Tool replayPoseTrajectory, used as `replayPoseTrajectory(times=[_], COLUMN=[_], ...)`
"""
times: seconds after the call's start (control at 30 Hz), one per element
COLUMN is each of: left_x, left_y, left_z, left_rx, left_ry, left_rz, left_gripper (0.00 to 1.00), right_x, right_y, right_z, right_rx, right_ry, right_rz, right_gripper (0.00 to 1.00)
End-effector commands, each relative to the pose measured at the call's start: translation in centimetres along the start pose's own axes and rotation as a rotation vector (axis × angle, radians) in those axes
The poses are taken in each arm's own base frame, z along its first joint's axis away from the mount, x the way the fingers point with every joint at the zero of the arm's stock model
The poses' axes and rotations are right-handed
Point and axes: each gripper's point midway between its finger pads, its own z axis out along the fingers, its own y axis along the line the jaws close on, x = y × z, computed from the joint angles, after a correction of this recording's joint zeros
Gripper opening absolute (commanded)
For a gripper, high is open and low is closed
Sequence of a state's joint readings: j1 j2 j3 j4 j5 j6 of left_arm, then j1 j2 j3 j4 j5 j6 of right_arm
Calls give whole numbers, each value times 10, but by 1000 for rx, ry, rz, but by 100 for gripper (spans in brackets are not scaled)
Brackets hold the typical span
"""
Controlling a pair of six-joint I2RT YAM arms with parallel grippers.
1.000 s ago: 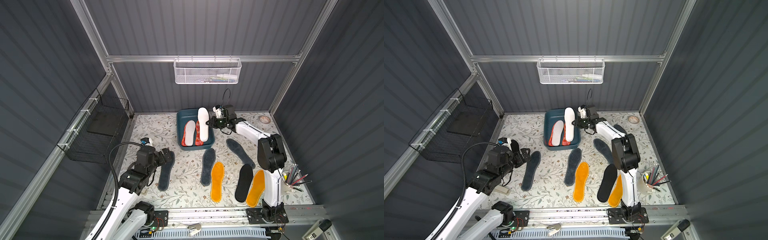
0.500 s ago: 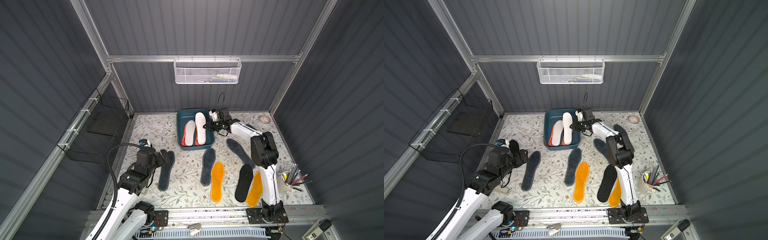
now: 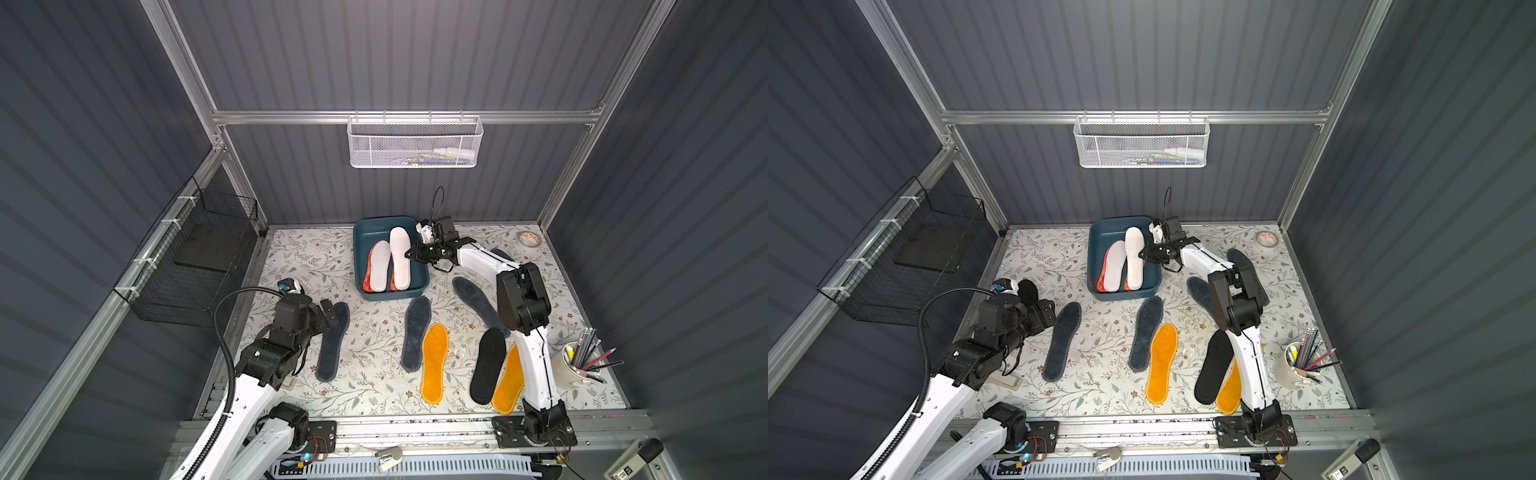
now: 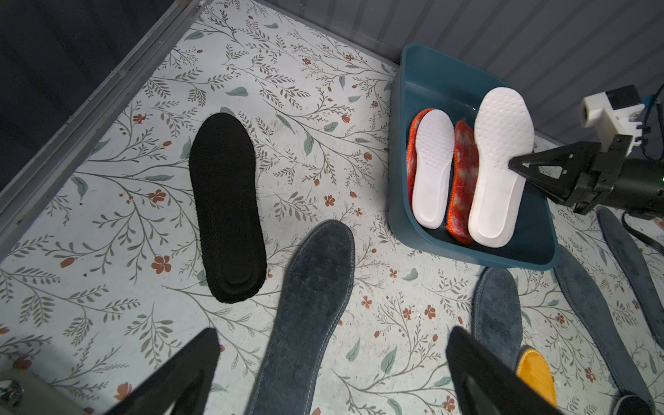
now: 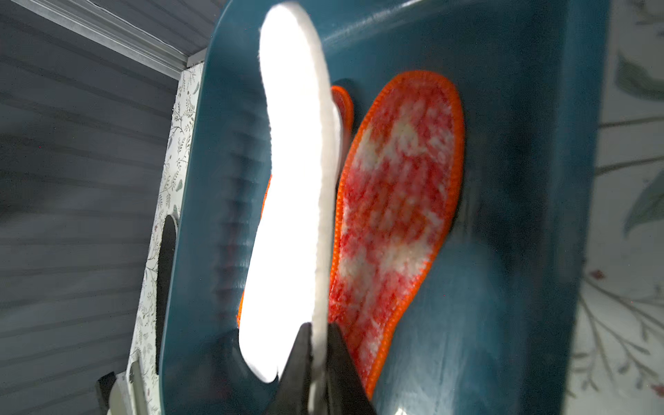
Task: Put the insoles into the storage box
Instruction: Place the insole in the storage box.
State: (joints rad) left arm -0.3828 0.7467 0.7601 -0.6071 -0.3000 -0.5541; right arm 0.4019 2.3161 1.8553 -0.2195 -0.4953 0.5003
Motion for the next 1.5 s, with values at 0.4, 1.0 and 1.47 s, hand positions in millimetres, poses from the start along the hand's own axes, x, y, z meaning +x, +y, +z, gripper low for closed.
replayPoseTrajectory(times=[0.4, 1.0, 1.47], left_x=[0, 7, 7], left_y=[6, -1, 10], left_z=[8, 37, 76], left_rx=[-66, -84, -138], left_ry=[31, 81, 188], left_rz=[-14, -29, -77], left_gripper=[100, 99, 93], right_x=[-20, 11, 80], right_y=[28, 83, 27], right_z=[-38, -222, -230], right_rx=[38, 28, 199], right_ry=[-46, -513, -420], right_rz=[-97, -195, -121], right_gripper=[61, 99, 99])
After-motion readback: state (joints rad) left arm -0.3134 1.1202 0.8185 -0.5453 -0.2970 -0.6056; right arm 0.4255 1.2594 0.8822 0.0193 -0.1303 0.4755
